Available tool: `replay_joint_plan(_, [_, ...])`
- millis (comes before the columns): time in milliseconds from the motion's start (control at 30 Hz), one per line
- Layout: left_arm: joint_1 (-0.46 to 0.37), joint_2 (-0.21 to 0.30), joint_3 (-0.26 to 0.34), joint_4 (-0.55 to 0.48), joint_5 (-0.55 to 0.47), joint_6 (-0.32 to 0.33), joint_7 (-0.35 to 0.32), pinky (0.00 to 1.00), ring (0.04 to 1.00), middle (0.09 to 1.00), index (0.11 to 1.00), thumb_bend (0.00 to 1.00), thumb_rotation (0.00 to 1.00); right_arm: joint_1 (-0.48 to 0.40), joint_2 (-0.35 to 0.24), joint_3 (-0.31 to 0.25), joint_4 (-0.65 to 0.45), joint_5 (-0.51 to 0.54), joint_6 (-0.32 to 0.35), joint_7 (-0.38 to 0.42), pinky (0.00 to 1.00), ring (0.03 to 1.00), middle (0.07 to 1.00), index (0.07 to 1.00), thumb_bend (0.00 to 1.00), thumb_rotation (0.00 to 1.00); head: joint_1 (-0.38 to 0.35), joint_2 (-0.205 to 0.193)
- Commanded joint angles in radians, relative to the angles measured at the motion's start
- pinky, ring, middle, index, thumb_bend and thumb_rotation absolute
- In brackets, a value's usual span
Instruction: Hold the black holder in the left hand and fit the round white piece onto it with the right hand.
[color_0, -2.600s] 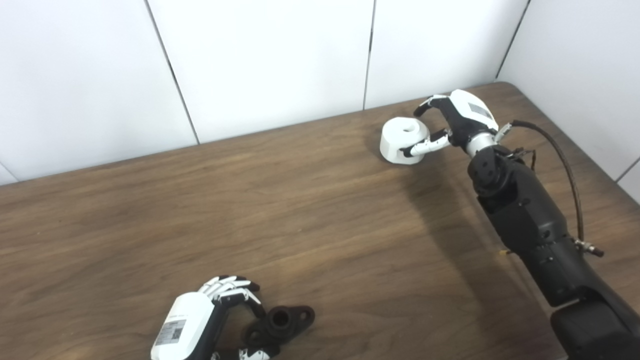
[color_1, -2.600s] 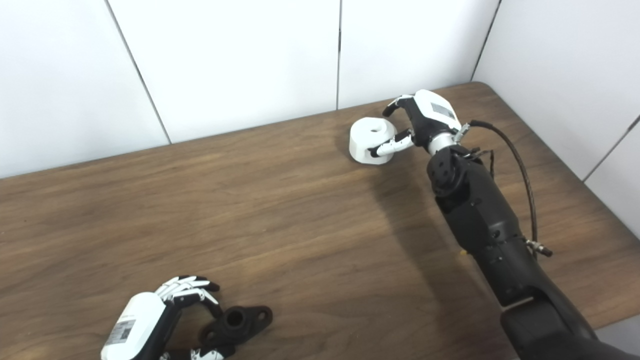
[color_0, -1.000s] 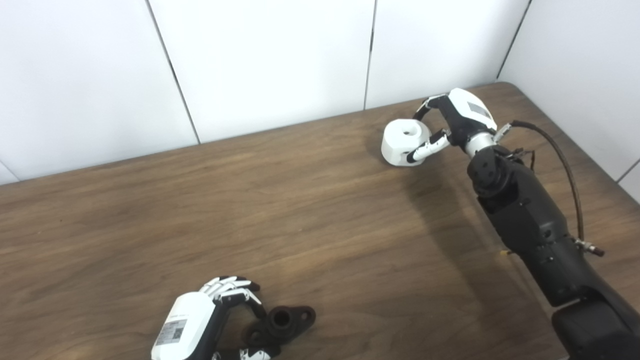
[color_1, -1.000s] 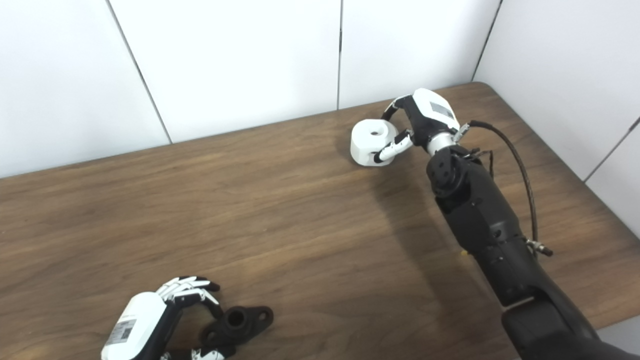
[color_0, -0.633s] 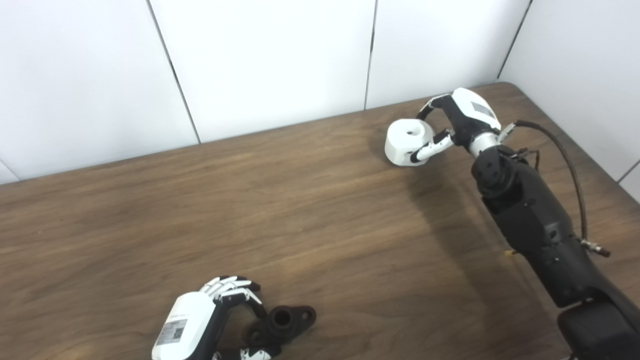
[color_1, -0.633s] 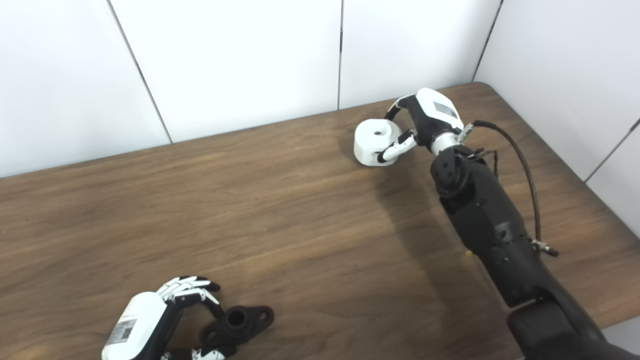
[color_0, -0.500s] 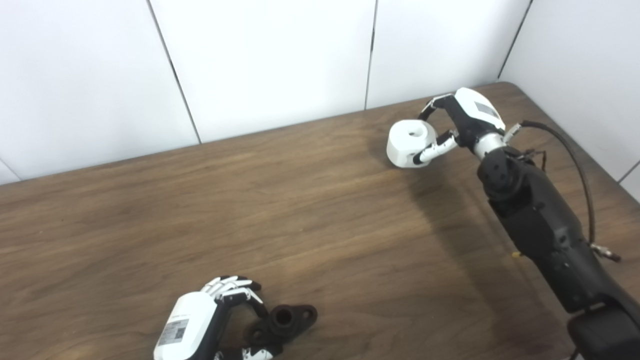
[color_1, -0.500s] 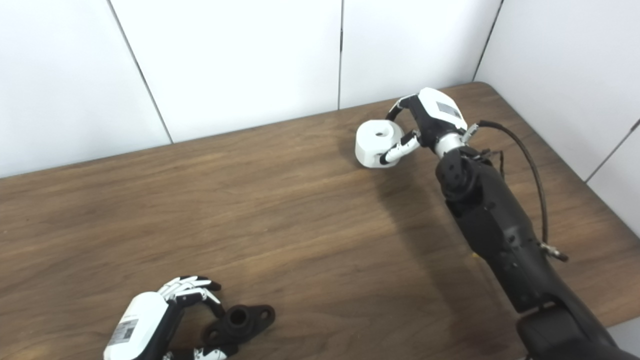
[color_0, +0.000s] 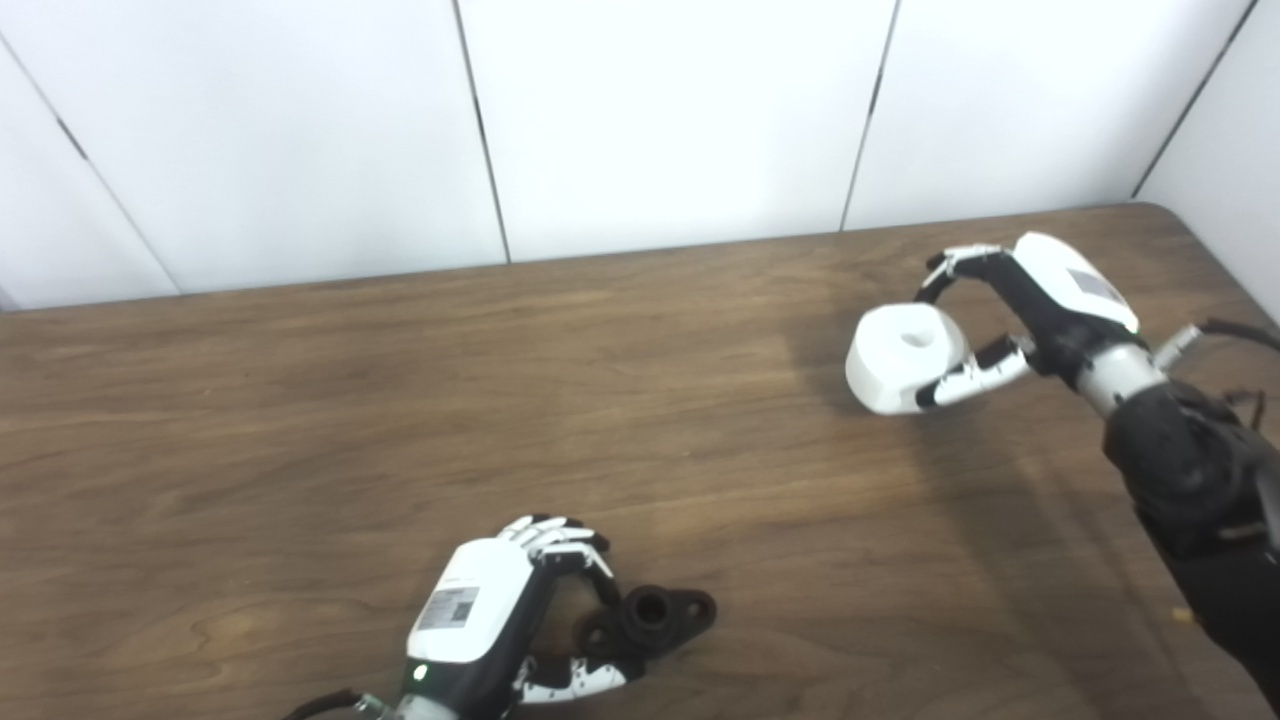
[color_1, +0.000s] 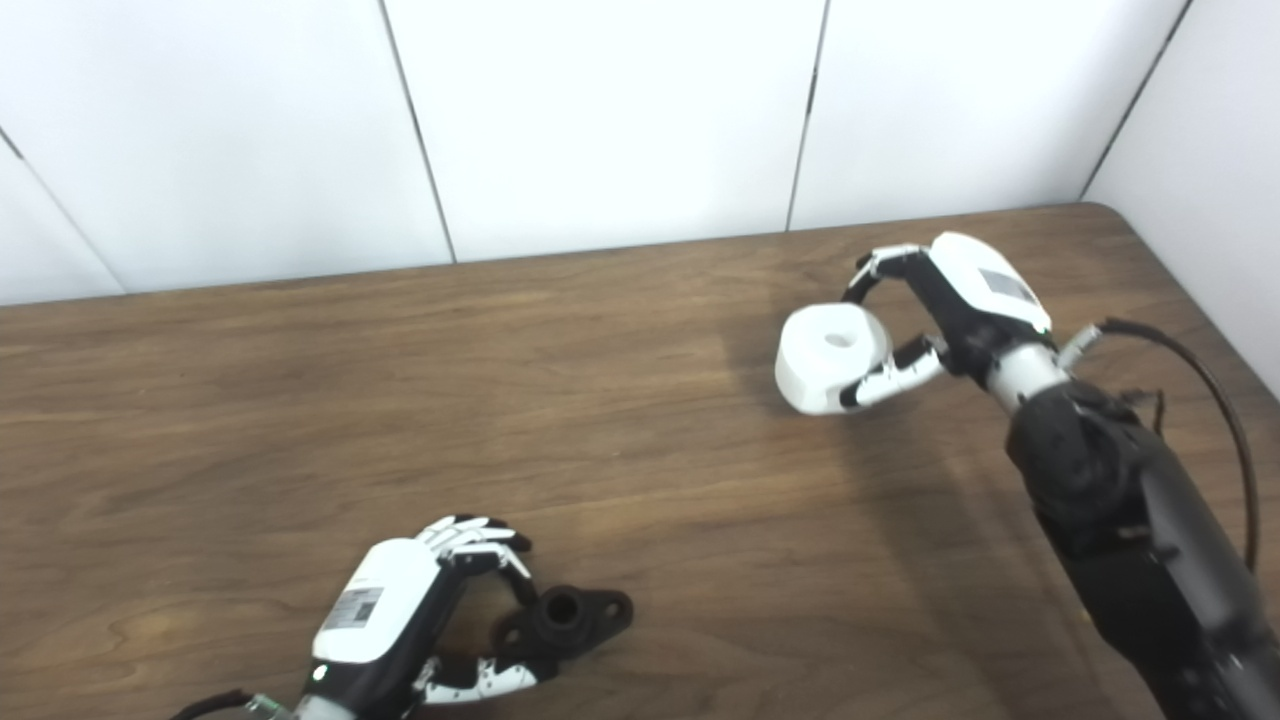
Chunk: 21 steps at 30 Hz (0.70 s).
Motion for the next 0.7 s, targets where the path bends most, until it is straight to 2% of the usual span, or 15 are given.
replay_joint_plan(0, [0.014, 0.000, -0.020, 0.043, 0.007, 0.023, -0.043, 0.89, 0.835, 0.766, 0.490, 0.51, 0.05, -0.021, -0.010, -0.012, -0.095, -0.013, 0.012, 0.014, 0.83, 0.888, 0.823, 0.486, 0.52, 0.14, -0.001, 0.000])
replay_joint_plan(233, [0.004, -0.005, -0.030, 0.037, 0.014, 0.027, -0.051, 0.90, 0.836, 0.770, 0.490, 0.51, 0.05, 0.020, -0.008, -0.002, -0.311, -0.024, 0.095, 0.142, 0.81, 0.897, 0.827, 0.486, 0.52, 0.15, -0.002, 0.028])
replay_joint_plan(367, [-0.002, -0.005, -0.034, 0.036, 0.016, 0.026, -0.049, 0.90, 0.833, 0.767, 0.490, 0.51, 0.05, 0.046, 0.008, -0.015, -0.425, 0.007, 0.121, 0.201, 0.83, 0.901, 0.825, 0.485, 0.52, 0.14, -0.002, 0.043])
replay_joint_plan(500, [-0.008, -0.009, -0.035, 0.032, 0.021, 0.040, -0.060, 0.90, 0.833, 0.766, 0.490, 0.51, 0.05, 0.065, 0.055, -0.038, -0.506, -0.004, 0.126, 0.263, 0.84, 0.898, 0.826, 0.486, 0.52, 0.15, -0.004, 0.053])
replay_joint_plan(667, [-0.018, -0.005, -0.040, 0.032, 0.032, 0.045, -0.071, 0.90, 0.832, 0.765, 0.490, 0.51, 0.05, 0.061, 0.160, -0.063, -0.599, -0.058, 0.127, 0.394, 0.85, 0.903, 0.825, 0.485, 0.52, 0.15, -0.003, 0.067])
